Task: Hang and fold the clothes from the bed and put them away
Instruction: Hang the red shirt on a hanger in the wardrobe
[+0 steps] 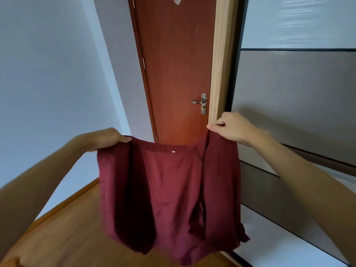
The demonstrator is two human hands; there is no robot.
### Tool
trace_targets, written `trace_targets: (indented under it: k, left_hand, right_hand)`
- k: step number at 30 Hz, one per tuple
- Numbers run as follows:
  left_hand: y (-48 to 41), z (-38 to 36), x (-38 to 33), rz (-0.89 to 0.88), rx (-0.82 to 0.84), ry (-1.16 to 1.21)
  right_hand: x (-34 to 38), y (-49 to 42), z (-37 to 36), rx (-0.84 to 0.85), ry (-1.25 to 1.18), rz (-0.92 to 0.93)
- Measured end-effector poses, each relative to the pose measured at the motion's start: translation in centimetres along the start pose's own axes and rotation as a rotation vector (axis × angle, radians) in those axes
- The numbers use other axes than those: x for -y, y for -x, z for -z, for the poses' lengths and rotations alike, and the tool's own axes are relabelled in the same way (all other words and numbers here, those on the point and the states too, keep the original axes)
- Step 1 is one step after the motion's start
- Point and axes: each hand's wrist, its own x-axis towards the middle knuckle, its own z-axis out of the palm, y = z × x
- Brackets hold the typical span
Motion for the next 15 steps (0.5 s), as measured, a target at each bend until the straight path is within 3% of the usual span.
trace_targets:
  k: [4,9,15]
  left_hand:
    - [-0.2,-2.3,-3.3,-0.014,0.096,0.359]
    - [-1.1,-6.2,-7.8,0.122,0.182,0.662]
    - [-1.9,-8.1,-11.1,-0.030,0.164,0.956]
  right_hand:
    - [3.1,-1.0,-0.6,-0.049,-0.092,0.001]
    - [7.2,-1.9,-2.1,-0.046,-0.134,0.005]
    - [9.5,-2.5,-2.8,-0.065,-0.132,0.130]
